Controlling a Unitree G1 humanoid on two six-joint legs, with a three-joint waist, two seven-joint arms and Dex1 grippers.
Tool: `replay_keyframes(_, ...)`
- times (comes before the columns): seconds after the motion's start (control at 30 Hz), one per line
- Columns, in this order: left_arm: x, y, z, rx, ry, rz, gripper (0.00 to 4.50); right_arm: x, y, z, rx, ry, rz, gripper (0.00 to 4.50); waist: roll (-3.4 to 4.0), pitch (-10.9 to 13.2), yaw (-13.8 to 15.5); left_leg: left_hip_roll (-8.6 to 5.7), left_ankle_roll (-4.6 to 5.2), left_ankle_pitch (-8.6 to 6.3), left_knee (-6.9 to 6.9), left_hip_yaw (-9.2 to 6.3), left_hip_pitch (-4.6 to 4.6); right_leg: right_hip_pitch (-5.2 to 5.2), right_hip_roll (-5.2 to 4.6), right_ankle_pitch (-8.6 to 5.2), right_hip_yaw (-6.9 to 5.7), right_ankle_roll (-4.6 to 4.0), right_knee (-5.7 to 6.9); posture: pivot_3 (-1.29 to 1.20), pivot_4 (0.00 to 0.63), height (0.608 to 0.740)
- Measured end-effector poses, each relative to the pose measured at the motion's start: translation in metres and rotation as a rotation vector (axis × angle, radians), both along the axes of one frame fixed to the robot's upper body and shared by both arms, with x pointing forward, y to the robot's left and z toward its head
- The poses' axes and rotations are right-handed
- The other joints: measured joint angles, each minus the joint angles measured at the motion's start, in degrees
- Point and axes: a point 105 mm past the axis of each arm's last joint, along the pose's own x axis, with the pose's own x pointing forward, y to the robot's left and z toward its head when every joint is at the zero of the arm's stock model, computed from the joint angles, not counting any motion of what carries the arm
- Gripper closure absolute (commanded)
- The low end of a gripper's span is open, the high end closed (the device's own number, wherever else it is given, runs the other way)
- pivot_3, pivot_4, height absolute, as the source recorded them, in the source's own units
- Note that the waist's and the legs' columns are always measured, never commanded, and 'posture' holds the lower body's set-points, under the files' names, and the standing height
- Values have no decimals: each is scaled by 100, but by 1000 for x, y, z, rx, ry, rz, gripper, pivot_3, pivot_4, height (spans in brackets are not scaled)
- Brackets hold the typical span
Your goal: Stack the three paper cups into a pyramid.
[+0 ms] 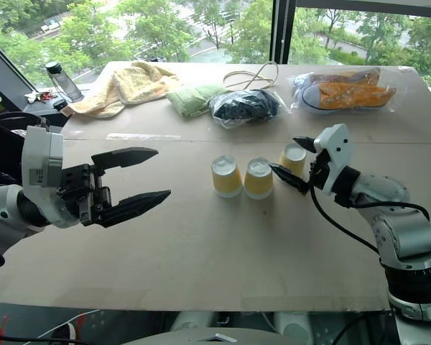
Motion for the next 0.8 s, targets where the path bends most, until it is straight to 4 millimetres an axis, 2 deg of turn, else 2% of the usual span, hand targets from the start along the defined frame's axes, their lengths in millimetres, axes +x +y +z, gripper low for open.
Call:
replay_keyframes(0.07,3,-6,0,-2,13,-15,0,13,-16,-11,7,17,-99,111,-2,-1,-3,-1,-6,4,0,0,0,0,1,0,1,0,0,0,150,740)
replay_keyframes(0.2,7,-10,6,-12,17,-17,0,23,-20,-34,53,95,-154,111,2,2,-28,2,-7,5,-2,0,1,-2,8,11,2,19,4,0,150,740)
replay_keyframes(0.6,9,-13,13,24,21,-33,0,29,-4,-44,132,124,-107,111,2,2,-34,1,-9,7,-1,-1,3,-1,14,13,3,23,5,0,150,740)
replay_keyframes(0.8,9,-16,12,27,27,-45,0,31,-7,-50,121,124,-119,111,3,2,-29,1,-10,7,-1,-1,3,-1,15,13,4,23,5,0,150,740)
